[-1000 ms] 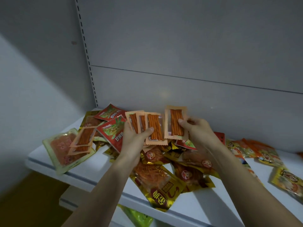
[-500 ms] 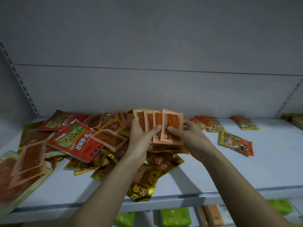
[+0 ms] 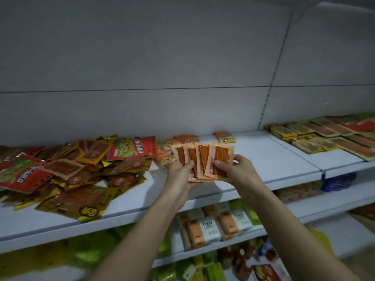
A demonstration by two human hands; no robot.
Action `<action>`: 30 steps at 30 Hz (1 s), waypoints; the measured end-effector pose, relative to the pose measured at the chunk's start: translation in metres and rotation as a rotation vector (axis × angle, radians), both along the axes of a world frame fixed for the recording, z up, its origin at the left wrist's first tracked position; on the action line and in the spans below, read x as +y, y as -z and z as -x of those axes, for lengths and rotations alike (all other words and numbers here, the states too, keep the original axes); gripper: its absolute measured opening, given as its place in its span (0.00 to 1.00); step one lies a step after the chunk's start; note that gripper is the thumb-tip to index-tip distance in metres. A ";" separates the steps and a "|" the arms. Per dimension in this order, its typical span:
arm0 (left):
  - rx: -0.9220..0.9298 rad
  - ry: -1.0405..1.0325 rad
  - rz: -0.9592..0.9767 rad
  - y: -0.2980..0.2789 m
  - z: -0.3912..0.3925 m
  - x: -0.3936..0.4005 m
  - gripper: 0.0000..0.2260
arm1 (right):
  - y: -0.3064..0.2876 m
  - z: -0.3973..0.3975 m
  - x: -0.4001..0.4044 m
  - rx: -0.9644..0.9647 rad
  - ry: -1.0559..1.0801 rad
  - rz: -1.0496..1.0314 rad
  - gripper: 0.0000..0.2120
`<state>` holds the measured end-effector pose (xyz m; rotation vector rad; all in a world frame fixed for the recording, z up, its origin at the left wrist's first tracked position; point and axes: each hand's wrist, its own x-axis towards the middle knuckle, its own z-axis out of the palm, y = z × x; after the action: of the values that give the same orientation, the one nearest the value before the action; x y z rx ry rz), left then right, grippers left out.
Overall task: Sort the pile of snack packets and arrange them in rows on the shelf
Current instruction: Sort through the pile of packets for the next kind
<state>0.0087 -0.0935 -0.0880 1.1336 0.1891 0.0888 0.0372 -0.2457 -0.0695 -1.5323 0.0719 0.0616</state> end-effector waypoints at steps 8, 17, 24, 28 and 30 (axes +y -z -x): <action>0.045 0.138 0.085 -0.008 0.006 -0.150 0.13 | 0.002 0.024 -0.154 0.011 0.146 -0.013 0.14; 0.113 0.302 0.078 -0.009 -0.039 -0.292 0.13 | 0.012 -0.008 -0.298 0.034 0.251 -0.051 0.08; 0.052 0.351 0.092 0.002 -0.125 -0.404 0.12 | 0.023 -0.093 -0.407 0.033 0.287 -0.040 0.09; 0.036 0.358 0.124 0.007 -0.184 -0.470 0.12 | 0.018 -0.147 -0.472 0.050 0.272 0.007 0.08; 0.041 0.389 0.138 0.004 -0.210 -0.502 0.13 | 0.012 -0.169 -0.503 0.059 0.269 0.023 0.07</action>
<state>0.2188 -0.5951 -0.0923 1.0174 0.0080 -0.2894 0.2060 -0.7486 -0.0812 -1.5317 0.3256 -0.1086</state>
